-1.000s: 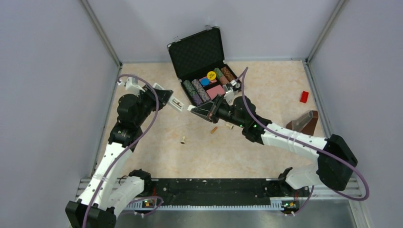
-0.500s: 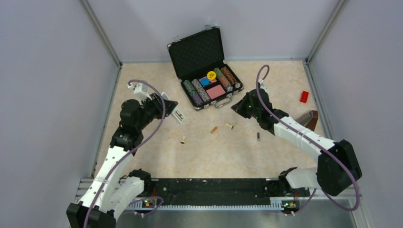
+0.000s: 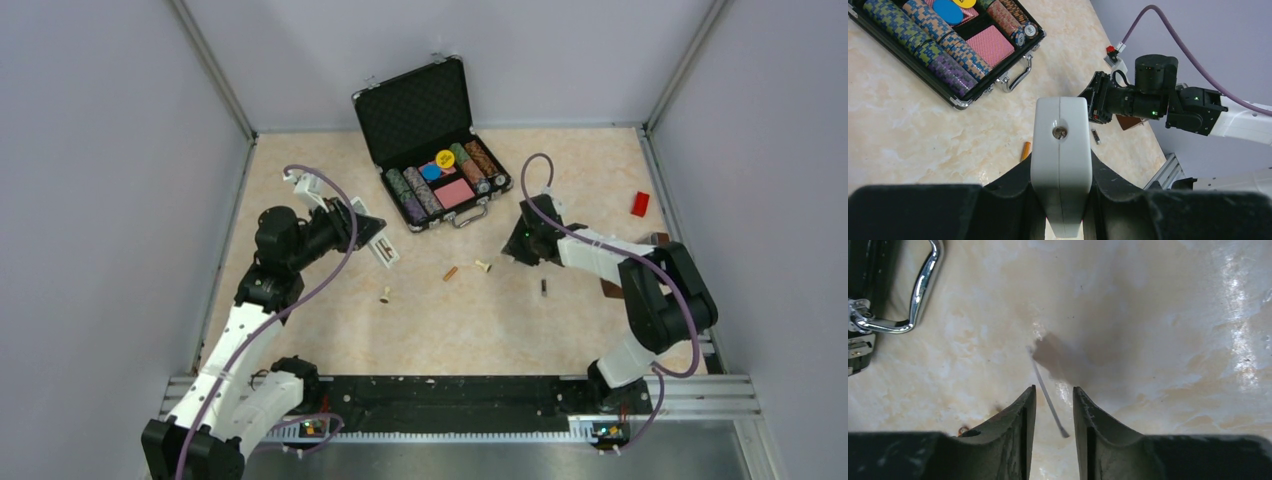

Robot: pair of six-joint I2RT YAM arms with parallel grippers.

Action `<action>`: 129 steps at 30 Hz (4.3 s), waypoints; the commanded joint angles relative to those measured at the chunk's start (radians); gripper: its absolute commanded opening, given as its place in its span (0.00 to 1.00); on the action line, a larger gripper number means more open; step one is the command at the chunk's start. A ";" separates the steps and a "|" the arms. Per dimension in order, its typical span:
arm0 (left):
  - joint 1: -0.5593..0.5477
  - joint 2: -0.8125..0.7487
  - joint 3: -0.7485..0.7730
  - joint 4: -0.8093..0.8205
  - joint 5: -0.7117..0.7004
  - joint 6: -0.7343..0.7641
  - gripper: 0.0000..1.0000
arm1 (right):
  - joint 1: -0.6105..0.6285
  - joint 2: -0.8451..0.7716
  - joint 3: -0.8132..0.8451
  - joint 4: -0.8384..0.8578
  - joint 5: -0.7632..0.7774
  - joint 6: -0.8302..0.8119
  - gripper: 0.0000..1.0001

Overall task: Load the batteries into the remote control
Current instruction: Place the battery cover at the center of the board, then pick up the battery from the center of the board, then load the battery into the remote control.

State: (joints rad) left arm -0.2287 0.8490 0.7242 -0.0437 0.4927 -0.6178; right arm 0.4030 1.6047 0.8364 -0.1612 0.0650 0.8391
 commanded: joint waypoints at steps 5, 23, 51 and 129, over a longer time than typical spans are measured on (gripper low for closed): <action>0.000 -0.006 0.008 0.086 0.008 -0.012 0.00 | -0.003 -0.092 0.024 -0.126 0.102 -0.022 0.60; 0.000 0.023 -0.028 0.228 0.237 -0.021 0.00 | -0.002 -0.309 -0.054 -0.471 0.291 -0.119 0.47; -0.004 0.044 0.012 0.216 0.380 0.039 0.00 | 0.027 -0.225 -0.075 -0.393 0.228 -0.166 0.39; -0.191 0.495 0.110 0.174 0.335 -0.360 0.00 | 0.453 -0.340 0.298 -0.395 -0.261 -0.091 0.00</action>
State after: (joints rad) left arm -0.3946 1.3331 0.7830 0.1116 0.8204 -0.9668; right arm 0.8352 1.2274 1.0714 -0.4782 -0.2077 0.7067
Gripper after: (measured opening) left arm 0.299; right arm 0.026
